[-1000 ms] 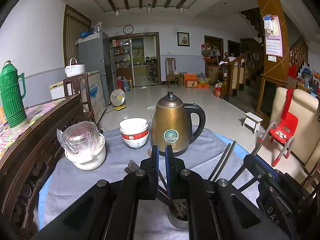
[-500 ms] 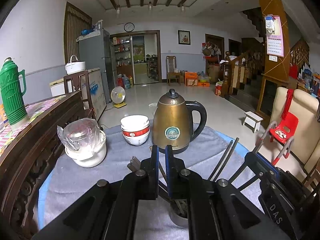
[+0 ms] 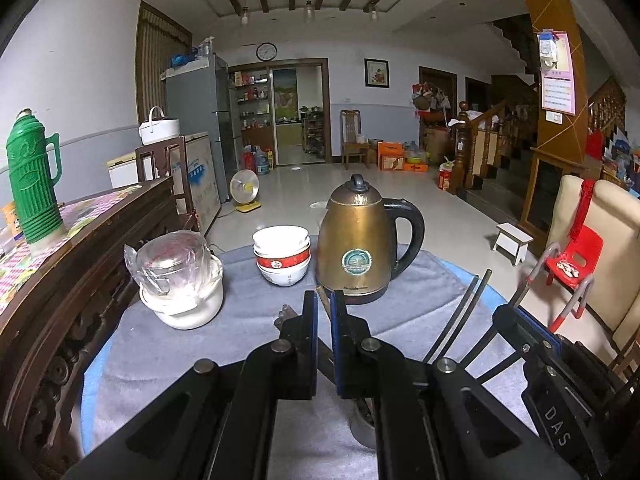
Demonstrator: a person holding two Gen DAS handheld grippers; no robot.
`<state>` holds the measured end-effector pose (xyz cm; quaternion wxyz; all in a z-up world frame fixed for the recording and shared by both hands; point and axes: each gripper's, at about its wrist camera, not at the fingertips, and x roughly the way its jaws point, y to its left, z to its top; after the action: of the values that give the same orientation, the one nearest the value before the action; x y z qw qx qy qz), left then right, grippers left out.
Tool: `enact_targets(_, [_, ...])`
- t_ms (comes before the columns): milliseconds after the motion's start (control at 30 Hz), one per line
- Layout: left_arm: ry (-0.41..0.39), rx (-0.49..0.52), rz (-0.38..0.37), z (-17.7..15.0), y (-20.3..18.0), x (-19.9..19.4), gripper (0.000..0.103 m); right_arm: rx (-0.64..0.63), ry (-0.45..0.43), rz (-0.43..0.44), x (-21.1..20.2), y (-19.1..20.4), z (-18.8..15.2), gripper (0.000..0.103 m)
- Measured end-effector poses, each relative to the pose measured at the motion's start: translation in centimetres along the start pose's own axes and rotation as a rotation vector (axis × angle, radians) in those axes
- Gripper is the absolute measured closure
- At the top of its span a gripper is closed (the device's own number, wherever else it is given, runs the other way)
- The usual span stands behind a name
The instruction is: Organize utensils
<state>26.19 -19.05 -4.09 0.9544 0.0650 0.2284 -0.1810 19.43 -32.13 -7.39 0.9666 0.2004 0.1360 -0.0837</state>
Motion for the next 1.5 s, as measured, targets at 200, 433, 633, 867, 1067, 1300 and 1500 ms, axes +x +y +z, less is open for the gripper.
enact_targets(200, [0.011, 0.0, 0.012, -0.2, 0.5, -0.3, 0.095, 0.011, 0.03, 0.031, -0.2, 0.2, 0.0, 0.092])
enact_targets(433, [0.001, 0.009, 0.057, -1.1, 1.9, -1.9, 0.052, 0.06, 0.07, 0.125, -0.7, 0.1, 0.2, 0.09])
enact_targets(633, [-0.015, 0.023, 0.1, -2.4, 4.0, -4.2, 0.03, 0.093, 0.052, 0.203, -2.3, -0.1, 0.4, 0.076])
enact_targets(867, [0.049, 0.025, 0.109, -4.8, 5.0, -6.5, 0.018, 0.109, 0.004, 0.166, -5.3, -1.0, -0.3, 0.055])
enact_targets(1067, [0.122, 0.026, 0.101, -7.0, 4.5, -8.0, 0.014, 0.09, 0.037, 0.12, -7.5, -0.6, -1.8, 0.054])
enact_targets(1300, [0.112, 0.035, 0.14, -8.5, 4.5, -11.5, 0.013, 0.058, 0.08, 0.084, -10.6, 0.3, -3.8, 0.049])
enact_targets(1500, [0.09, 0.061, 0.194, -9.9, 4.4, -14.6, 0.012, 0.038, 0.098, 0.085, -13.4, 1.4, -6.0, 0.049])
